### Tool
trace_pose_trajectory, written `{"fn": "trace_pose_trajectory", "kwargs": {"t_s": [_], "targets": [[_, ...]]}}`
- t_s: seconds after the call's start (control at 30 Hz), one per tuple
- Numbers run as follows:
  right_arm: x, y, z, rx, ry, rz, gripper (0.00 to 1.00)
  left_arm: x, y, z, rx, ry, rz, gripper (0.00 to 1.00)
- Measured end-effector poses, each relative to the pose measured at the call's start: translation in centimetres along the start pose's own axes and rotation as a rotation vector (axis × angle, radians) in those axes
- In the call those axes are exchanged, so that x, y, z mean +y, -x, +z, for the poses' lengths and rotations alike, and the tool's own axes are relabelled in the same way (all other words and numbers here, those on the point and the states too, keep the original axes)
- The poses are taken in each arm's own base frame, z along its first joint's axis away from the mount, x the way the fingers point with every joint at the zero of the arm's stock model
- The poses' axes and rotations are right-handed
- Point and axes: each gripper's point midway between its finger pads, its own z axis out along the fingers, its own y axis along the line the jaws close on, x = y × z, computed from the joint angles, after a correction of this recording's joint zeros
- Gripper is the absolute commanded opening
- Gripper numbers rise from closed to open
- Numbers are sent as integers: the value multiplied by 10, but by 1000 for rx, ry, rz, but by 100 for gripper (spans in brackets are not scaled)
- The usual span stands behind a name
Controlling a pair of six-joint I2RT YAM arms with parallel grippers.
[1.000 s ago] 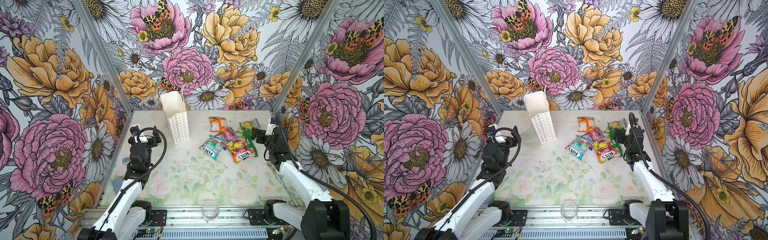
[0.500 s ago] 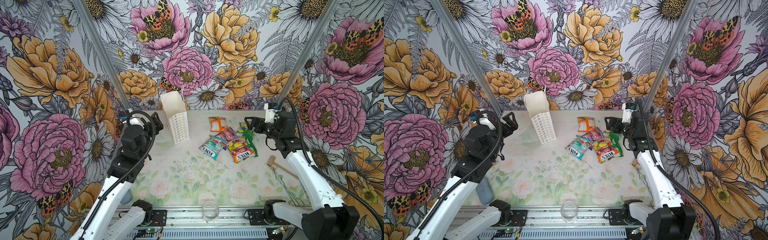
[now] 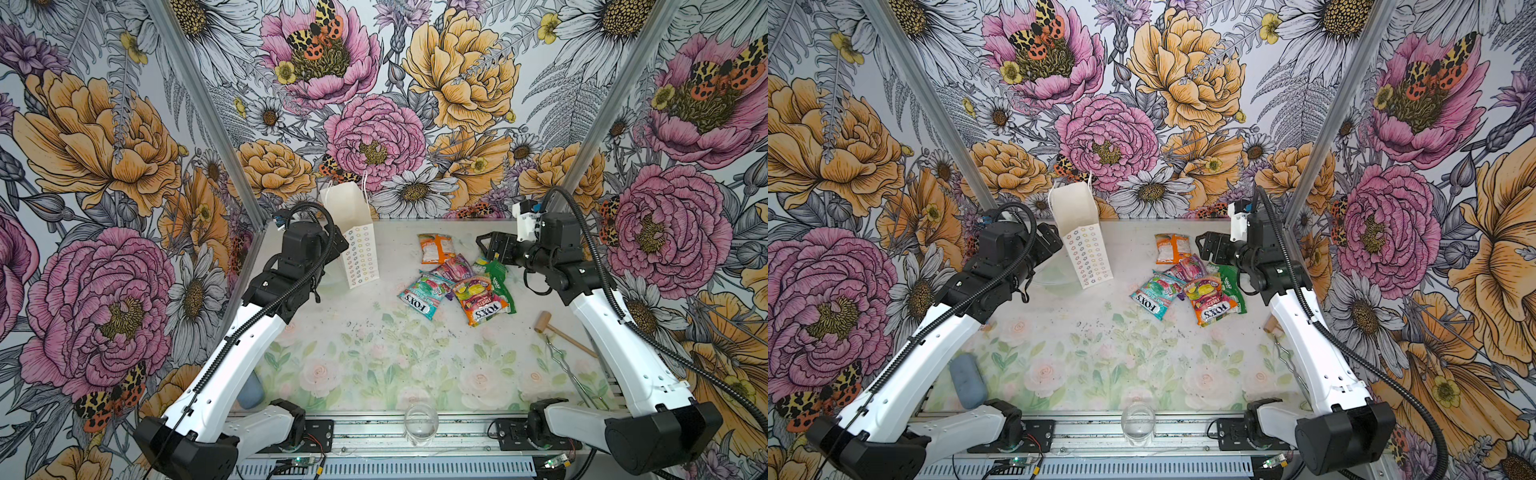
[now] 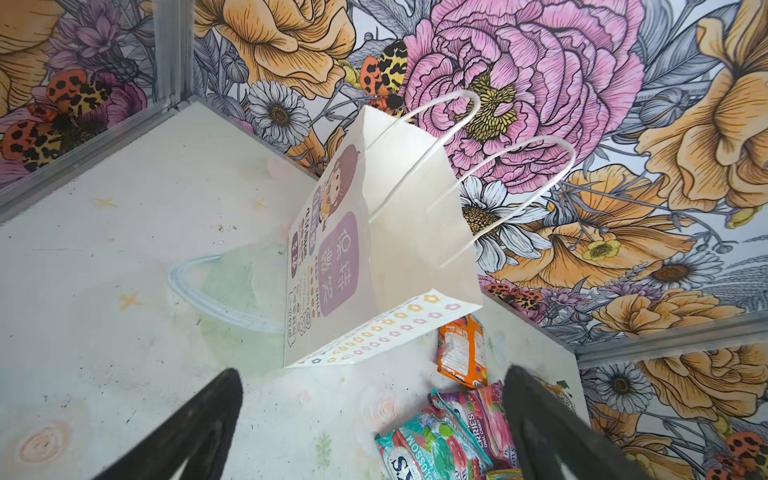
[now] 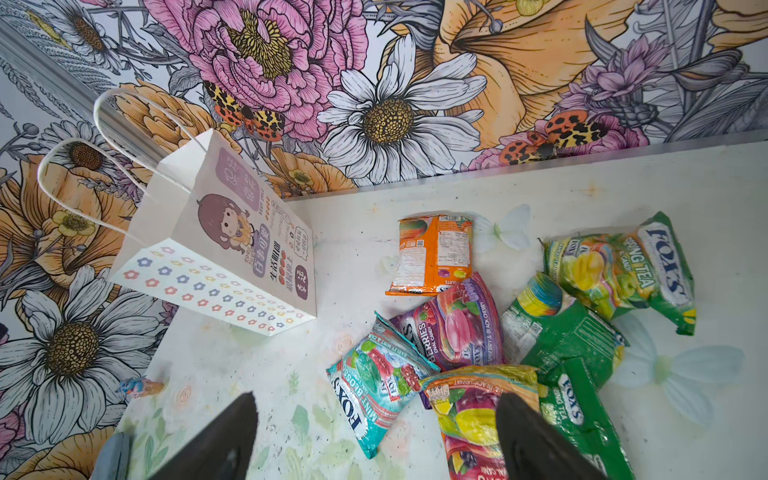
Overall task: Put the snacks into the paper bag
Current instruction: 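Reach the left gripper to the paper bag while the right nears the candy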
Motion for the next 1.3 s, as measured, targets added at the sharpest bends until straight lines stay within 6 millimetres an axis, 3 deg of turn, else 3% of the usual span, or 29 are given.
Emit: {"fn": "trace_pose_trajectory", "kwargs": {"t_s": [0.43, 0.87, 1.1, 1.3], "targets": [[-4, -7, 1, 24, -22, 8, 92, -17, 0, 37, 32, 44, 16, 99], [-5, -8, 4, 31, -25, 9, 92, -9, 4, 77, 65, 99, 6, 99], [-5, -9, 5, 34, -26, 7, 93, -2, 9, 81, 77, 111, -4, 99], [-7, -11, 8, 43, -30, 9, 92, -14, 24, 77, 66, 93, 1, 99]]}}
